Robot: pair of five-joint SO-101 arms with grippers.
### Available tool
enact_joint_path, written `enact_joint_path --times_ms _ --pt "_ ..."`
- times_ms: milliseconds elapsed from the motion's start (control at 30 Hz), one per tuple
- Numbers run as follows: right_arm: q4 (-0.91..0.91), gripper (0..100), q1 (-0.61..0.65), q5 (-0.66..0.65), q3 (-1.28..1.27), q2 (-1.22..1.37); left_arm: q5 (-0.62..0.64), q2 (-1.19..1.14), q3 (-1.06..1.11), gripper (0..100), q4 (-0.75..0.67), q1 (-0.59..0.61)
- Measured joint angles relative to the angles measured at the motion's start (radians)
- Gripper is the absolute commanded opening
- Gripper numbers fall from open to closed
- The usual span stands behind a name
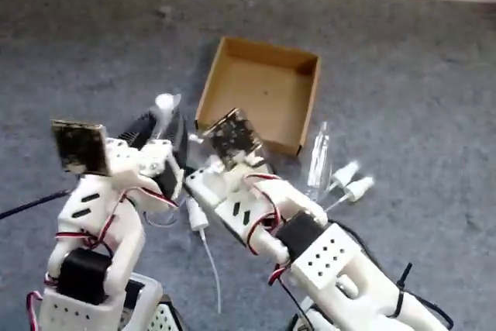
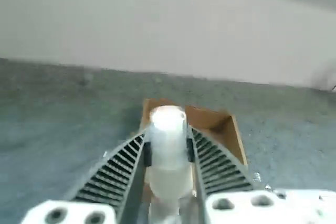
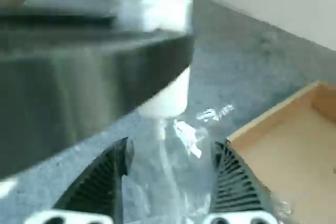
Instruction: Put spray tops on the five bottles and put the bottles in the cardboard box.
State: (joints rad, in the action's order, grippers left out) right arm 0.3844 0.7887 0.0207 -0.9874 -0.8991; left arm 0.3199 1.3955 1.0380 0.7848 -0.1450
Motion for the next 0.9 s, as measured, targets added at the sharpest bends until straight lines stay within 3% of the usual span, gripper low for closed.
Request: enact_joint_path --times_ms 167,433,733,900 --pt "0.000 0.4 -0.037 0.052 0.000 0.000 0.003 0.002 0.012 1 -0.002 -0.058" --pt "-0.011 0.4 -0.058 0.058 0.003 -0.003 0.005 -0.011 0.026 13 0.002 -0.077" --pt "-0.018 0.4 -0.187 0.058 0.011 -0.005 -0.002 -0.006 0.029 14 0.008 0.095" --pt "-0.018 0.4 -0.267 0.058 0.152 0.068 -0.034 -0.006 0.054 14 0.008 0.109"
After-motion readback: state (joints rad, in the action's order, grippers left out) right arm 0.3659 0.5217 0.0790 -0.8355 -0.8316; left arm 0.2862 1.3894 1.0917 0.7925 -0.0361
